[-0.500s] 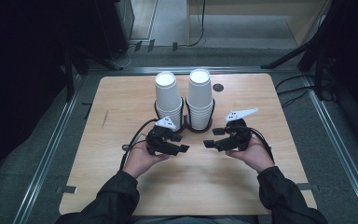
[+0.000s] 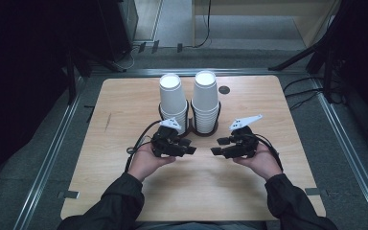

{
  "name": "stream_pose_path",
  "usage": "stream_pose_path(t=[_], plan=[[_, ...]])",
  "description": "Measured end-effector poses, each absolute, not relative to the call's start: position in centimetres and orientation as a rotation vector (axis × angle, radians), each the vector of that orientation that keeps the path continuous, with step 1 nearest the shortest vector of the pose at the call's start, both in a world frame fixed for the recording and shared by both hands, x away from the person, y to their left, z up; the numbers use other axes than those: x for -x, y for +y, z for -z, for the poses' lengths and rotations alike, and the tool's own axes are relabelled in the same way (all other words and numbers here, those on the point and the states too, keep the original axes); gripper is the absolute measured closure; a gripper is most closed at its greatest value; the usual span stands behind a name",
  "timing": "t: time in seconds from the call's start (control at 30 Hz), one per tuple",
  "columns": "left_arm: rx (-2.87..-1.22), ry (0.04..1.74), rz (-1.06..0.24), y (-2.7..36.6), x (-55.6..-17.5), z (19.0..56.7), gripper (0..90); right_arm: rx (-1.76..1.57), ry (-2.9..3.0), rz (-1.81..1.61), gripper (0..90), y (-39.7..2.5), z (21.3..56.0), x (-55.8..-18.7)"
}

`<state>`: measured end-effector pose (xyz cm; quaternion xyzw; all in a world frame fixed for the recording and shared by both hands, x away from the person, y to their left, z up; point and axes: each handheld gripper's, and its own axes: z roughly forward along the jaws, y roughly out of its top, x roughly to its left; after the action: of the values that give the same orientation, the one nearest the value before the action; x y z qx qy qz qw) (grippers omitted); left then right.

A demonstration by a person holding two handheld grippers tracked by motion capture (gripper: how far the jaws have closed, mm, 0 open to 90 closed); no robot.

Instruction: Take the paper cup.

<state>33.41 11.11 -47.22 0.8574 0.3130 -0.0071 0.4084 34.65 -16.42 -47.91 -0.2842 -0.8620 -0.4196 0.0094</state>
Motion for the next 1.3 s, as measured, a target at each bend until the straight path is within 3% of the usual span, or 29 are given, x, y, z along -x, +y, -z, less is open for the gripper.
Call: stream_pose_path(t=[0.7, 0.87, 0.97, 1.3], plan=[[-2.155, 0.787, -0.082, 11.4, -33.8, 46.9, 61.5, 0.989, -2.636, 1.302, 46.7, -17.8, 47.3, -34.7], [-2.154, 0.788, -0.086, 11.5, -33.9, 46.7, 67.5, 1.007, -2.640, 1.263, 45.4, -18.0, 47.3, -34.8], [-2.157, 0.823, -0.082, 11.7, -33.7, 46.6, 83.0, 1.023, -2.674, 1.272, 42.6, -18.3, 47.0, -34.7], [-2.133, 0.886, -0.097, 11.4, -34.6, 45.8, 89.1, 1.037, -2.713, 1.314, 39.5, -18.9, 44.6, -35.6]])
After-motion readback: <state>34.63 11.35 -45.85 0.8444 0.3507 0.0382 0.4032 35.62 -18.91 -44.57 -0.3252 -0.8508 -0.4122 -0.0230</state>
